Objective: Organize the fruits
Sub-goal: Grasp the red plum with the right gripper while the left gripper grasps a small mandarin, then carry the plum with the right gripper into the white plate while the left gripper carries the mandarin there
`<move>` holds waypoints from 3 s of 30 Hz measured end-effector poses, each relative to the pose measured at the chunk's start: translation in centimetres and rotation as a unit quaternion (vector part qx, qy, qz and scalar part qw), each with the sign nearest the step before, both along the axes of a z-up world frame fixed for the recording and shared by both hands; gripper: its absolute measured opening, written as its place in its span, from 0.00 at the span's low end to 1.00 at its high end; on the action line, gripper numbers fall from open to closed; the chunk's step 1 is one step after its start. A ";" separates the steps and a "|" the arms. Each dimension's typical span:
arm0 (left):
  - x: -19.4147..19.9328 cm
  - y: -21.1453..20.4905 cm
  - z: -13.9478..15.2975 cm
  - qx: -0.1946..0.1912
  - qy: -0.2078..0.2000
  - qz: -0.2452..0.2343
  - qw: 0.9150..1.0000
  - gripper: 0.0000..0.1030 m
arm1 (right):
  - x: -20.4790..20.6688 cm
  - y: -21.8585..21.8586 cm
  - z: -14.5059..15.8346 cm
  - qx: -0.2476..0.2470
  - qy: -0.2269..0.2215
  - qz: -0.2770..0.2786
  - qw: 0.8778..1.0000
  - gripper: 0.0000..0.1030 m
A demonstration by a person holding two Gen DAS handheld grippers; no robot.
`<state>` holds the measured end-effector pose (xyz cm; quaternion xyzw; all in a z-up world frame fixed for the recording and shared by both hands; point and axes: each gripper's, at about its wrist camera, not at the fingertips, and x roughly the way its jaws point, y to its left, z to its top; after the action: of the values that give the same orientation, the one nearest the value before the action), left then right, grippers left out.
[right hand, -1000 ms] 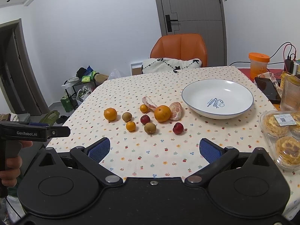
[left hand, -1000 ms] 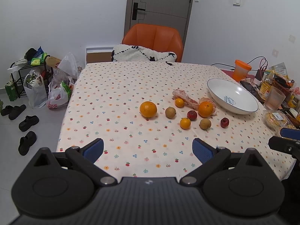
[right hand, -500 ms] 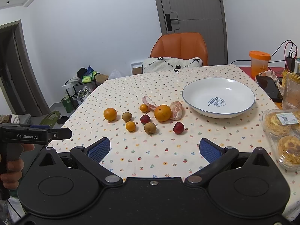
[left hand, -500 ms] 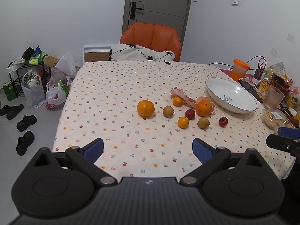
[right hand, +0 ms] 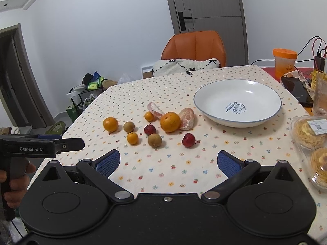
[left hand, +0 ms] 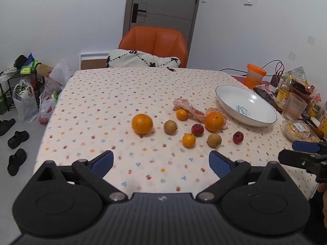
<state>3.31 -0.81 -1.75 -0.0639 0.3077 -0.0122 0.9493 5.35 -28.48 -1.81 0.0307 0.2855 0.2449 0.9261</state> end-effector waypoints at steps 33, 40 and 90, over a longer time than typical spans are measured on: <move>9.1 -1.5 -4.6 -0.063 0.047 -0.043 0.996 0.47 | 9.5 0.6 -5.1 0.030 0.073 0.000 0.997 0.44; 9.8 -1.7 -4.7 -0.080 0.053 -0.051 0.994 0.23 | 10.3 0.8 -5.2 0.022 0.070 0.002 0.997 0.33; 16.6 -13.7 -1.1 -0.084 -0.001 -0.120 0.989 0.21 | 13.5 -8.9 -2.2 0.087 0.038 -0.099 0.991 0.21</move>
<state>19.89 -14.47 -2.83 -0.1057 0.3104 -0.1513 0.9325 18.87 -37.37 -4.05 0.1483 0.2936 0.1741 0.9282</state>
